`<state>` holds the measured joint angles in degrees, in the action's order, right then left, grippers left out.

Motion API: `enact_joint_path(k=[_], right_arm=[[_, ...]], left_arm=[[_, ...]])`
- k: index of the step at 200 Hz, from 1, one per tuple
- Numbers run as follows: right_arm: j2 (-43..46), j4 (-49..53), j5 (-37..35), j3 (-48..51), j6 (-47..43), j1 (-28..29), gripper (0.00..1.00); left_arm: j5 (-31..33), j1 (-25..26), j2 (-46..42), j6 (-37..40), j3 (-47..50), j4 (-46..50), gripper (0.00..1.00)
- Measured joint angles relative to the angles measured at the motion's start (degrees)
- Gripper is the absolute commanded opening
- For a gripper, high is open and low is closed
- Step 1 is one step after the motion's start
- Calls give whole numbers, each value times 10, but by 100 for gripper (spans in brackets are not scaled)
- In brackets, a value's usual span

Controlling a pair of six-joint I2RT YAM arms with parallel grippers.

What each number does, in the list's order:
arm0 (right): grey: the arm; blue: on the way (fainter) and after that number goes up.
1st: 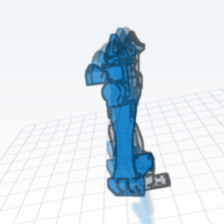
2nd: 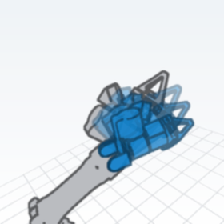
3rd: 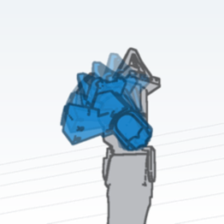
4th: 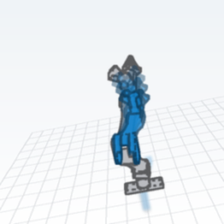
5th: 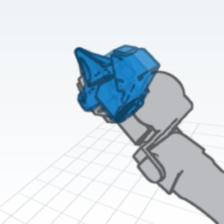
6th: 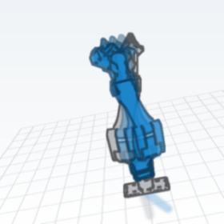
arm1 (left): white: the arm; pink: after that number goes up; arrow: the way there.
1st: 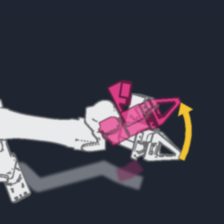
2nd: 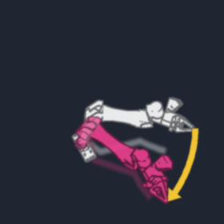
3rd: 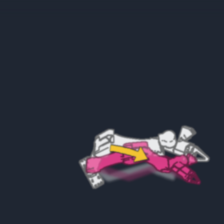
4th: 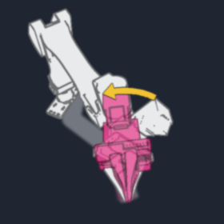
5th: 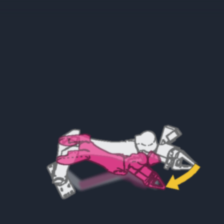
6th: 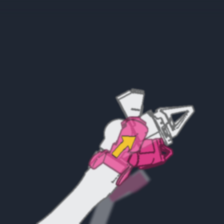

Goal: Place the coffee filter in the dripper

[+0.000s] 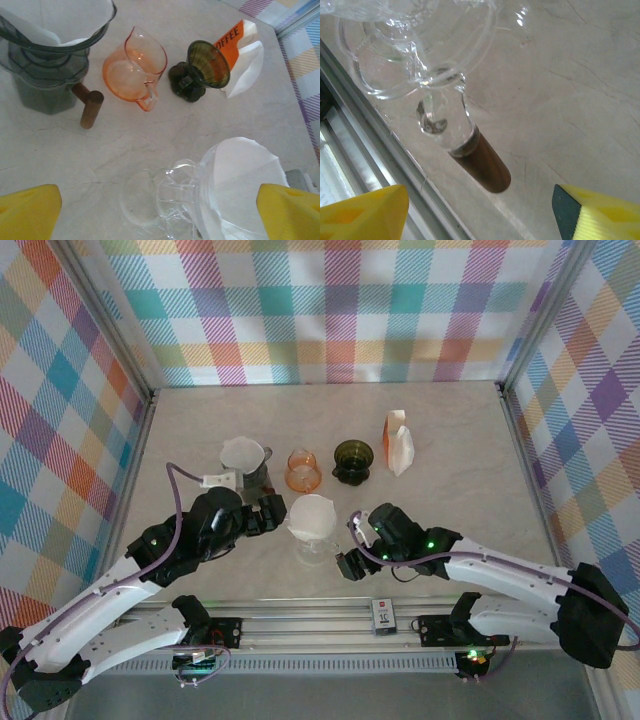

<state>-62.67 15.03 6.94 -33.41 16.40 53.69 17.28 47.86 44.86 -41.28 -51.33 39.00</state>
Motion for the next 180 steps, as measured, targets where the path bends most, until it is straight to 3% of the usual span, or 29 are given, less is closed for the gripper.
enact_joint_path(k=[70,180], right_arm=[[-71,-123,2,27,-34,4,64],[-153,-228,-19,29,-82,5,54]], left_arm=[[17,0,-11,-3,0,17,100],[35,-1,-47,-2,-3,45,100]])
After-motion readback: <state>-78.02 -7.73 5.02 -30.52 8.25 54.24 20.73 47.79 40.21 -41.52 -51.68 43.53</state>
